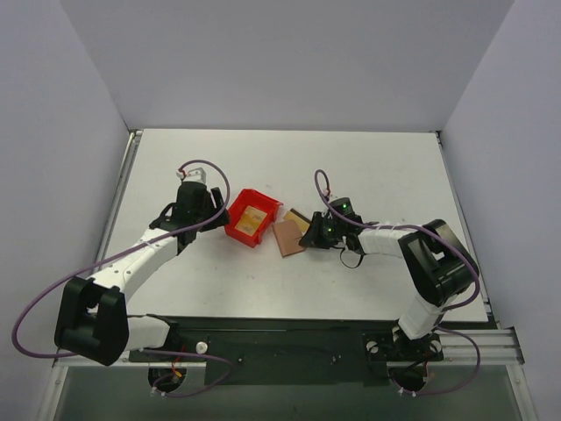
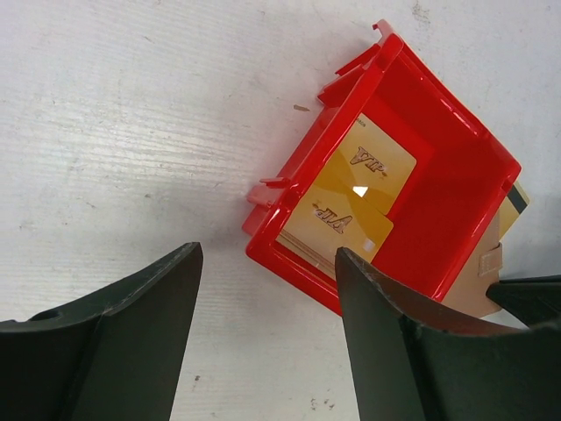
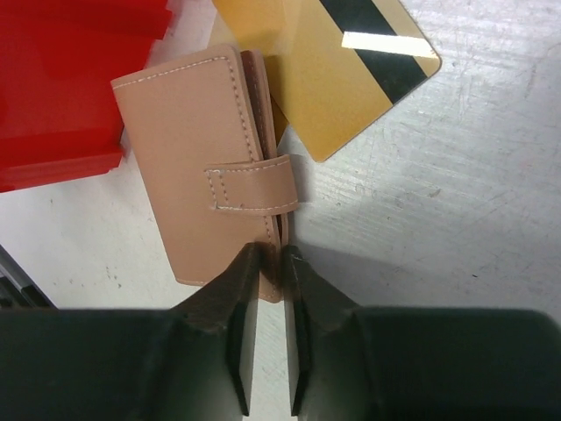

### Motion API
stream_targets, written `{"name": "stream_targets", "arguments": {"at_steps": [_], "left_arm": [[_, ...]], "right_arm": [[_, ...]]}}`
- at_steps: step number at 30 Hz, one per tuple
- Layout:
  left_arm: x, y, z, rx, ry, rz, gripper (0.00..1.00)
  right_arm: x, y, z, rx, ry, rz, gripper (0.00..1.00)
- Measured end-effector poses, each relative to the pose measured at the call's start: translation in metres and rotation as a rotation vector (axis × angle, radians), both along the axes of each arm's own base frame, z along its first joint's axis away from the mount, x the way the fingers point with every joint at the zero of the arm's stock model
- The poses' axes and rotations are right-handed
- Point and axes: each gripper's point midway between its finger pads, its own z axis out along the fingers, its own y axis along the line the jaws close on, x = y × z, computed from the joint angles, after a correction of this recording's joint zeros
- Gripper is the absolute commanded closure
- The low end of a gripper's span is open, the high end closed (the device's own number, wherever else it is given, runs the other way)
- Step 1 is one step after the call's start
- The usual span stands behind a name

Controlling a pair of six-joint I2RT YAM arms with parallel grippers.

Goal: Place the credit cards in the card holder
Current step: Pick up the card holder from the center of the board.

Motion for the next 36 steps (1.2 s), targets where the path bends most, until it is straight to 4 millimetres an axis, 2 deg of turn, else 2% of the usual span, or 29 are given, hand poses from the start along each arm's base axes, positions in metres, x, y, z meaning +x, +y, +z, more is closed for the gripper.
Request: {"name": "stream_targets", "arguments": {"at_steps": [1, 9, 18, 23, 28, 29, 36], "left_arm": [[0.000, 0.000, 0.000, 0.001, -0.001, 0.001, 0.28], [-0.001, 0.001, 0.003, 0.001, -0.006, 0.005, 0.28], [-0.004, -0.001, 0.029, -0.032, -0.065, -0.009, 0.28], [-0.003, -0.017, 0.050, -0.084, -0.105, -0.068, 0.28], [-0.006, -0.042, 0.064, -0.152, -0.133, -0.162, 0.27], [-0.007, -0.047, 0.066, -0.163, -0.136, -0.178, 0.20], [-0.016, -0.088, 0.089, -0.281, -0.191, -0.308, 0.16]], "right_arm": [[-0.001, 0.000, -0.001, 0.001, 0.004, -0.003, 1.00], [-0.002, 0.002, 0.000, 0.021, 0.009, -0.006, 1.00], [-0.016, -0.002, 0.014, 0.051, -0.016, 0.012, 1.00], [-0.018, -0.002, 0.033, 0.078, -0.054, 0.017, 1.00], [-0.017, -0.006, 0.058, 0.119, -0.098, -0.005, 1.00], [-0.017, -0.008, 0.063, 0.131, -0.104, -0.014, 1.00], [-0.005, -0.027, 0.103, 0.238, -0.145, -0.105, 1.00]]}}
